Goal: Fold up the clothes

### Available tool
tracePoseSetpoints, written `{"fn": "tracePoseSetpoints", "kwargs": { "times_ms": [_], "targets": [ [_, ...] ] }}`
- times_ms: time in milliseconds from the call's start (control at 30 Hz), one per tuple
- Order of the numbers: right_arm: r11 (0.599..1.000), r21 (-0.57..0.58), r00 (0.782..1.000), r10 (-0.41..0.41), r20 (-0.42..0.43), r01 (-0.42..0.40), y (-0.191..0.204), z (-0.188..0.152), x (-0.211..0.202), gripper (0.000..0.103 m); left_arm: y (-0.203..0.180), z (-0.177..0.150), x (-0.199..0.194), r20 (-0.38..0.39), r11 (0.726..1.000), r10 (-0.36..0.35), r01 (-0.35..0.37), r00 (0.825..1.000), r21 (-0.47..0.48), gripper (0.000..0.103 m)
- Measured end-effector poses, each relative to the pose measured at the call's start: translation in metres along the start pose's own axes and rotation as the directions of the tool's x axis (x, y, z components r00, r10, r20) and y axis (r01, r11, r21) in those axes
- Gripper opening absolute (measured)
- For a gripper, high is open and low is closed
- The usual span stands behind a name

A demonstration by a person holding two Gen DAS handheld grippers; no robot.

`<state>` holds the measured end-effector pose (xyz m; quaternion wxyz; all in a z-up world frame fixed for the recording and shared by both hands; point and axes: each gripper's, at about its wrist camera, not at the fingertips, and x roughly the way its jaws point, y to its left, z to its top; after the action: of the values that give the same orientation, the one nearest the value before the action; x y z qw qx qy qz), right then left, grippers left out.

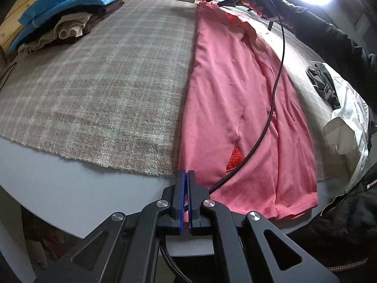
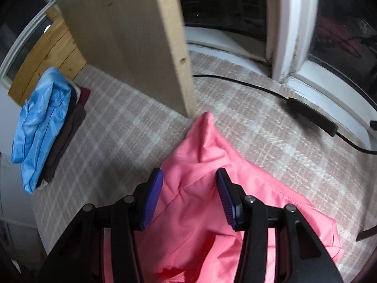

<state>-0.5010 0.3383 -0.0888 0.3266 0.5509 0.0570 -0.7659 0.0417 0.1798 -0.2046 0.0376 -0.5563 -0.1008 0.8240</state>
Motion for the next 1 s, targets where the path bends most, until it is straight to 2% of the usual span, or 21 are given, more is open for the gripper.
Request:
{"fn": "tracePoseSetpoints", "kwargs": {
  "times_ms": [67,100,133,200,300,467,633,733,800,900,1000],
  "targets": [
    [0.999,-0.035,1.0,-0.025,-0.012,0.025,0.006,-0.003,0.004,0.044,0.001,-0.001,-0.001,0.002,1.0,0.0,0.0,1.0,-0.002,0.001],
    [0.998,-0.048,0.999,-0.036,-0.018,0.035,0.008,-0.003,0.007,0.027,0.002,-0.001,-0.001,0.003,1.0,0.0,0.0,1.0,-0.003,0.001],
    [0.998,-0.055,0.999,-0.042,-0.025,0.04,0.009,-0.003,0.01,0.004,0.004,-0.001,-0.003,0.01,1.0,0.002,-0.002,1.0,-0.008,0.001],
    [0.998,-0.049,0.999,-0.034,-0.032,0.032,0.011,-0.004,0.014,0.003,0.008,-0.002,-0.006,0.022,1.0,-0.001,0.002,1.0,-0.023,0.001],
    [0.998,-0.054,1.0,-0.024,0.003,0.024,0.015,-0.004,0.01,0.003,0.015,-0.004,-0.013,0.036,0.999,-0.001,0.003,0.999,-0.047,0.001],
    [0.998,-0.017,0.996,0.053,0.069,-0.052,0.016,0.006,-0.002,0.003,0.028,-0.009,-0.027,0.051,0.996,0.011,-0.007,0.999,-0.088,0.001],
    [0.998,-0.046,0.999,-0.037,0.023,0.038,0.019,0.002,0.021,0.003,0.012,-0.005,-0.015,0.038,0.997,0.027,-0.024,0.999,-0.074,0.001],
    [0.998,-0.046,0.999,-0.043,0.026,0.044,0.022,-0.001,0.027,0.003,0.013,-0.006,-0.017,0.047,0.996,0.027,-0.023,0.999,-0.082,0.001],
    [0.999,-0.032,0.998,-0.029,0.047,0.031,0.022,0.001,0.024,0.003,0.014,-0.008,-0.022,0.059,0.995,0.035,-0.029,0.998,-0.097,0.001],
    [1.0,-0.022,0.992,0.025,0.125,-0.022,0.021,0.006,0.005,0.003,0.016,-0.007,-0.031,0.088,0.992,0.046,-0.035,0.995,-0.125,0.001],
    [0.999,-0.031,0.99,-0.005,0.142,0.01,0.023,0.01,0.005,0.003,0.021,-0.009,-0.028,0.095,0.986,0.042,-0.026,0.995,-0.167,0.001]
  ]
}}
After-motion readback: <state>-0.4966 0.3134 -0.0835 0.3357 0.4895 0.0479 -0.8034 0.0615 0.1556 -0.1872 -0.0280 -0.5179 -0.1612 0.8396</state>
